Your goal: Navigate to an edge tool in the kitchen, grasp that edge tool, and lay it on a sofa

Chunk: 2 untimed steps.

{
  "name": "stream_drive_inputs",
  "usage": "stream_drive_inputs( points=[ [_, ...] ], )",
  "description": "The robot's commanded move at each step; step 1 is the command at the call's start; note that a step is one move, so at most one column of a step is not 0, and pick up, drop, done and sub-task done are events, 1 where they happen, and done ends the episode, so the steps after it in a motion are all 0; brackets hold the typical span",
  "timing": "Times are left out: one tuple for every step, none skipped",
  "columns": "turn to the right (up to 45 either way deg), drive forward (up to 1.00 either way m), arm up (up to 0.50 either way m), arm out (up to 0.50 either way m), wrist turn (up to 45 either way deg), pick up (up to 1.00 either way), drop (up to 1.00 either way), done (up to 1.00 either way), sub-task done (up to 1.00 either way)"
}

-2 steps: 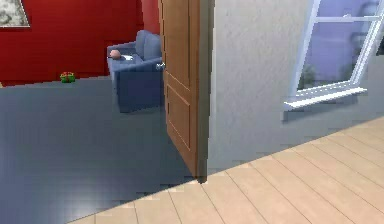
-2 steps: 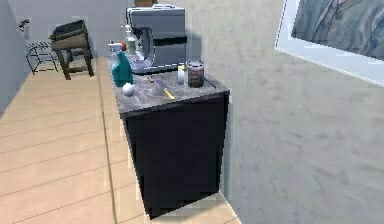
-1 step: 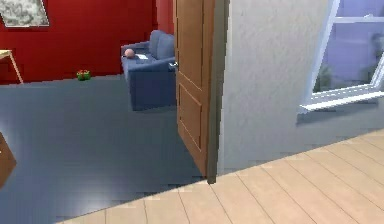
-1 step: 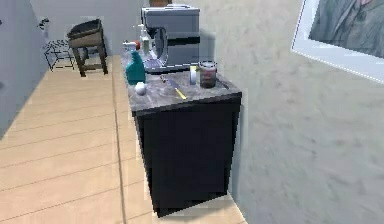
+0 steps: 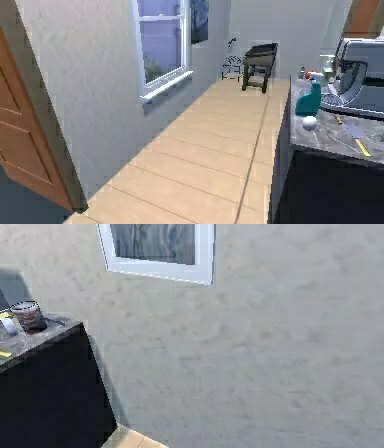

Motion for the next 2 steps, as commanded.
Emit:
stream_drive_inputs(
  points=[
    [42.0,0.00,0.00,0.00,0.0,0.00,0.00,0.00,0.00],
    [0.0,0.40,0.00,0.00,0.0,0.00,0.00,0.00,0.00]
  ],
)
